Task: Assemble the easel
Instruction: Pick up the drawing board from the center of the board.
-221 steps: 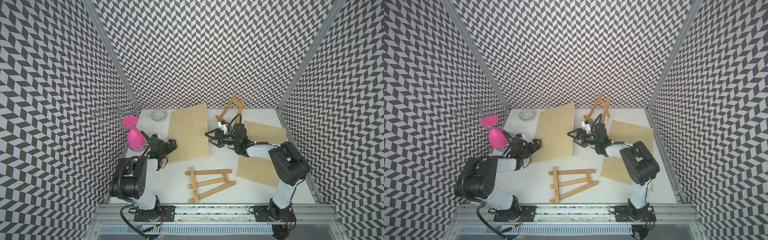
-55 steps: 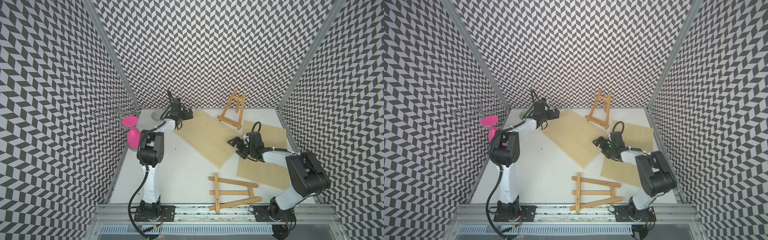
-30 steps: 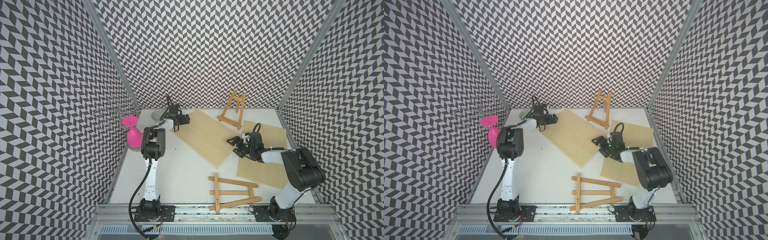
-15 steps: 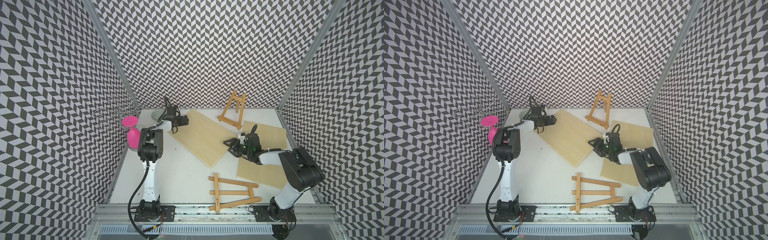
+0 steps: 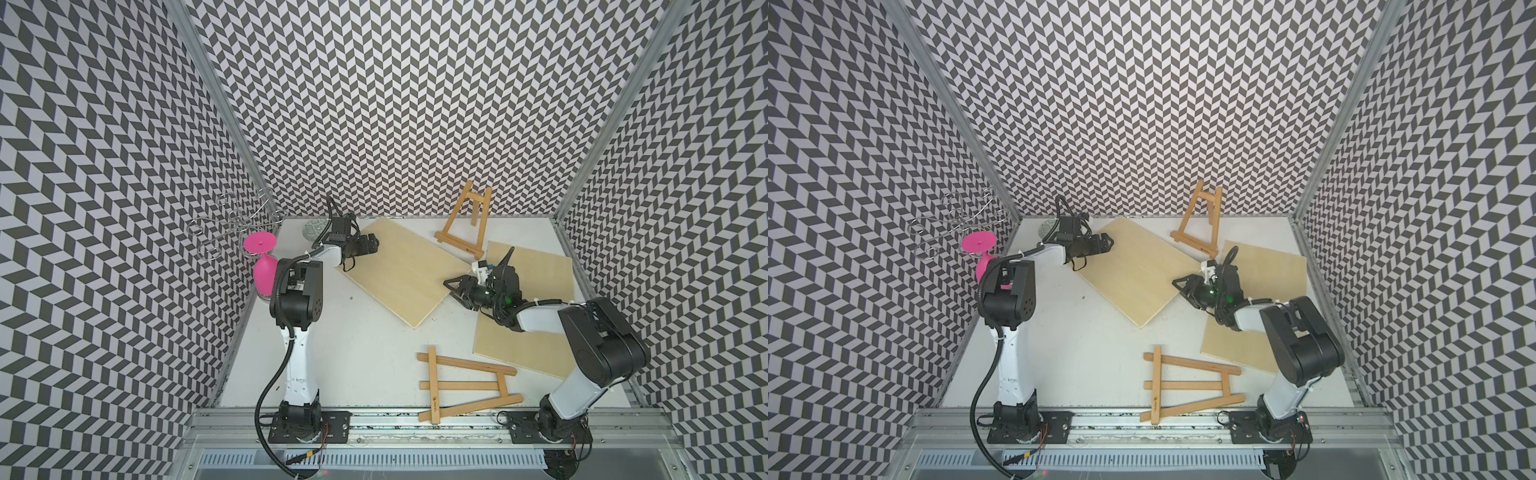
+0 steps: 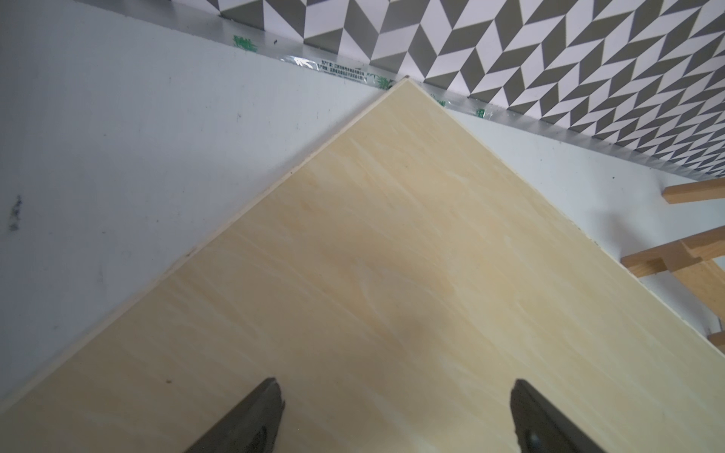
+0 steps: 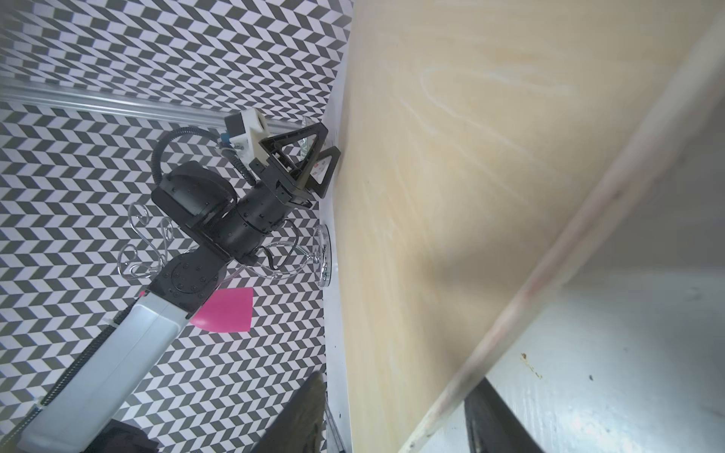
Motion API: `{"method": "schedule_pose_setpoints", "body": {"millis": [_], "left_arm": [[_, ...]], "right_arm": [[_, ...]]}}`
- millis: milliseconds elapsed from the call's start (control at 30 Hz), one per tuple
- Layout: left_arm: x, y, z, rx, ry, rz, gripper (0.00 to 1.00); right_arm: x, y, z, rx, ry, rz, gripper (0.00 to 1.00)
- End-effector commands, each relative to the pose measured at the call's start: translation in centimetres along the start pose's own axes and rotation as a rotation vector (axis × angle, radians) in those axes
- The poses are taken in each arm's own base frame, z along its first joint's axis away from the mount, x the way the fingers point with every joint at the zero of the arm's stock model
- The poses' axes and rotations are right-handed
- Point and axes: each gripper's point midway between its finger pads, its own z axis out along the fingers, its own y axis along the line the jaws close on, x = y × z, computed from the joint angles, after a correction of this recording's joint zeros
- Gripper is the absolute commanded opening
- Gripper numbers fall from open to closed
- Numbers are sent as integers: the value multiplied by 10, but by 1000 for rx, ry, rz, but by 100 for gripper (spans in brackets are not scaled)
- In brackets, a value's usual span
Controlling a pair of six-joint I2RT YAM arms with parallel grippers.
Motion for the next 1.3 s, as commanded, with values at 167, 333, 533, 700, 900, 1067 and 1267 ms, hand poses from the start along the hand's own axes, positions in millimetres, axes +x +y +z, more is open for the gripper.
{"method": "schedule_pose_setpoints", "body": {"millis": [167,333,533,700,900,1067,1267], "left_arm": [[79,0,7,54,209,-127,91],[83,-10,5,87,208,-127,90],[90,-7,5,82,219,-130,90],[95,-7,6,87,226,-133,90],[100,-5,5,82,235,-132,90],[98,-6,3,83,226,-125,90],[91,-9,0,89,210,-121,89]], "right_arm": [[-20,83,9,-281,-75,-157,52],[-27,91,11,-359,-110,-107,46],[-24,76,25,-362,-98,-46,41],[-20,65,34,-371,-90,-16,37],[-16,52,44,-378,-88,37,32],[-14,37,49,-335,-96,62,23],[-11,27,52,-311,-92,83,16]]}}
